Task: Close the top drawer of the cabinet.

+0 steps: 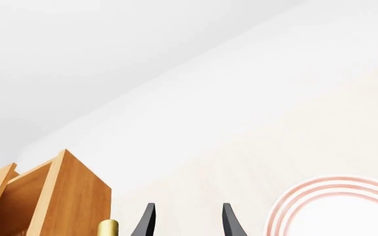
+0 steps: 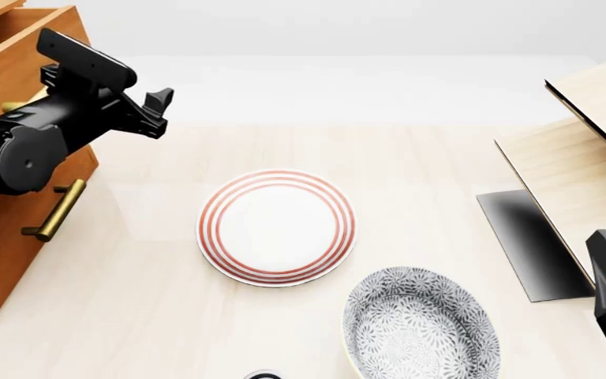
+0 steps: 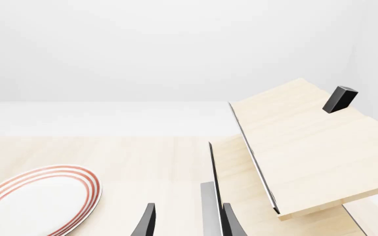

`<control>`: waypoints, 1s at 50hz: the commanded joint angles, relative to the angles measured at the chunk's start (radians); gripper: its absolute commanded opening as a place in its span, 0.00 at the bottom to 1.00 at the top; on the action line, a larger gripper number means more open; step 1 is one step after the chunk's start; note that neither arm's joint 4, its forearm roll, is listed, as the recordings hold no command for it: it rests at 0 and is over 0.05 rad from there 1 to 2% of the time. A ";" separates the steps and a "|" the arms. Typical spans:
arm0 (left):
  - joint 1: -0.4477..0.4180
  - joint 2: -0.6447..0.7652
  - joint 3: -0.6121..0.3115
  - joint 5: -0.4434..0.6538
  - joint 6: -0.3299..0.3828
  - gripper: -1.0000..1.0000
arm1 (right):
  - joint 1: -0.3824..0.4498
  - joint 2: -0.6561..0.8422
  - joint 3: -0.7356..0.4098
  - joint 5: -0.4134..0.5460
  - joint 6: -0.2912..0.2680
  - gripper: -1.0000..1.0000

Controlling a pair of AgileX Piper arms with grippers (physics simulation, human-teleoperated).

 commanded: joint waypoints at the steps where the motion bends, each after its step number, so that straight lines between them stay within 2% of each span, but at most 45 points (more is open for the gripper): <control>1: 0.073 -0.030 0.044 -0.004 0.004 1.00 | 0.000 0.000 0.000 0.000 0.000 1.00; 19: 0.215 -0.098 0.083 0.005 0.025 1.00 | 0.000 0.000 0.000 0.000 0.000 1.00; 27: 0.293 -0.081 0.114 -0.034 0.050 1.00 | 0.000 0.000 0.000 0.000 0.000 1.00; 40: 0.401 -0.085 0.118 -0.049 0.054 1.00 | 0.000 0.000 0.000 0.000 0.000 1.00; 50: 0.437 -0.104 0.121 -0.046 0.056 1.00 | 0.000 0.000 0.000 0.000 0.000 1.00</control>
